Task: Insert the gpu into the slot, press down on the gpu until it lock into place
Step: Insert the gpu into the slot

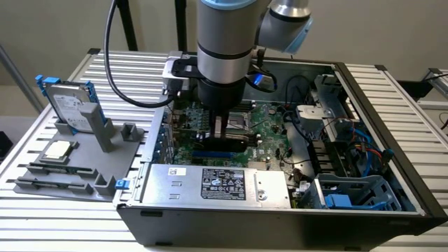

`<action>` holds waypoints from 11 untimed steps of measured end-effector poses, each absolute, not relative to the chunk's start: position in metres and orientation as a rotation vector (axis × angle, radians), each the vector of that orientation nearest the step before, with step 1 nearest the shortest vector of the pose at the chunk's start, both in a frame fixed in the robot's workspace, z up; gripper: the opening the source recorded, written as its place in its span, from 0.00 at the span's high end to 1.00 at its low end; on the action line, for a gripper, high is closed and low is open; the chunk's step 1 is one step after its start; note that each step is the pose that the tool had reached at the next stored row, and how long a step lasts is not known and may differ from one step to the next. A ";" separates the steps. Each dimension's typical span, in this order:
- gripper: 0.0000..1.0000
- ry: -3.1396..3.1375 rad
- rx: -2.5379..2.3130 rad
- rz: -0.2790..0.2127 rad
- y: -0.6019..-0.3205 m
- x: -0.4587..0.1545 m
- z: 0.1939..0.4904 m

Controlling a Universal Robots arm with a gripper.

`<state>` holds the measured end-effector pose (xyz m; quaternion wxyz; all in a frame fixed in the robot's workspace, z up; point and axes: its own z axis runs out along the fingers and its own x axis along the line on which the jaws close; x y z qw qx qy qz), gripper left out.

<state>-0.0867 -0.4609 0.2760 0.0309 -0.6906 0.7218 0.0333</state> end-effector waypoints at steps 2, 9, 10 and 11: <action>0.74 2.224 -2.128 0.102 -0.461 -0.087 0.275; 0.74 2.225 -2.129 0.100 -0.460 -0.087 0.270; 0.74 2.225 -2.129 0.100 -0.460 -0.087 0.269; 0.74 2.225 -2.129 0.100 -0.460 -0.087 0.268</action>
